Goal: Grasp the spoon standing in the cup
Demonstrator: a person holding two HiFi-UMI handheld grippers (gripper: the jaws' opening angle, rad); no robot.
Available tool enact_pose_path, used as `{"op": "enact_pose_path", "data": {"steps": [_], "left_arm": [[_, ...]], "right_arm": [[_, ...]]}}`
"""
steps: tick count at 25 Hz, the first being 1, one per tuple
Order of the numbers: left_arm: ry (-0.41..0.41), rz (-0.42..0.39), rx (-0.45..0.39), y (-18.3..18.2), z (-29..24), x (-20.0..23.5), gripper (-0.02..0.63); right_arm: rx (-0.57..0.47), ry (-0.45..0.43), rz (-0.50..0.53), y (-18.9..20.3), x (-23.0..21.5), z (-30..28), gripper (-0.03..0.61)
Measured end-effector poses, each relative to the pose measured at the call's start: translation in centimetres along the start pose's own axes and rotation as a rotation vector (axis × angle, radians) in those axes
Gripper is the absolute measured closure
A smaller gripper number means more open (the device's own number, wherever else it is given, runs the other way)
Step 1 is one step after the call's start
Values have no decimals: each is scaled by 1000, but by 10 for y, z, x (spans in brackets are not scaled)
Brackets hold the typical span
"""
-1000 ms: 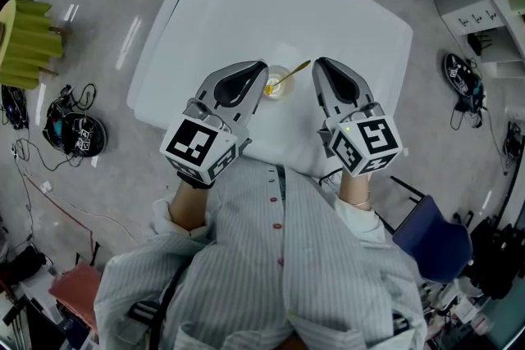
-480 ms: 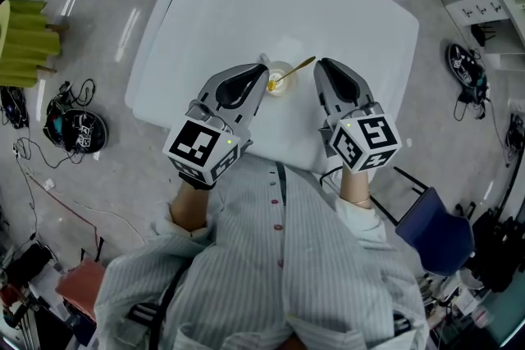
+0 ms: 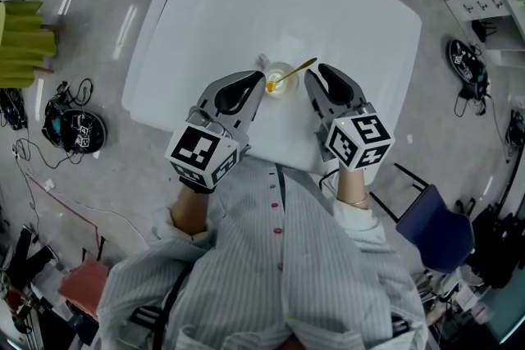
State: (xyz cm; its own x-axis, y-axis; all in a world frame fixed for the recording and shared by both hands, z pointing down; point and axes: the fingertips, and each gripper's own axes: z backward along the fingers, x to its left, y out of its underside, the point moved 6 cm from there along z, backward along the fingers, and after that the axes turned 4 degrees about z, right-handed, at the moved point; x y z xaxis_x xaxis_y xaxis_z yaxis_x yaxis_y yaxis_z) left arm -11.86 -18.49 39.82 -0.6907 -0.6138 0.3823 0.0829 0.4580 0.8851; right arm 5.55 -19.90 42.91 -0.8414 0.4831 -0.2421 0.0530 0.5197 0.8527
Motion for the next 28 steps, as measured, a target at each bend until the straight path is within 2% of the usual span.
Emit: {"op": "enact_pose_path", "data": {"steps": [9, 23, 28], "left_arm": [[-8, 15, 30, 17, -6, 8, 597], [-7, 42, 70, 38, -11, 23, 598], [0, 41, 79, 40, -14, 22, 598]], "right_arm": [[55, -18, -50, 23, -4, -19, 457], [66, -3, -45, 30, -2, -44, 459], [62, 5, -33, 30, -5, -41, 485]]}}
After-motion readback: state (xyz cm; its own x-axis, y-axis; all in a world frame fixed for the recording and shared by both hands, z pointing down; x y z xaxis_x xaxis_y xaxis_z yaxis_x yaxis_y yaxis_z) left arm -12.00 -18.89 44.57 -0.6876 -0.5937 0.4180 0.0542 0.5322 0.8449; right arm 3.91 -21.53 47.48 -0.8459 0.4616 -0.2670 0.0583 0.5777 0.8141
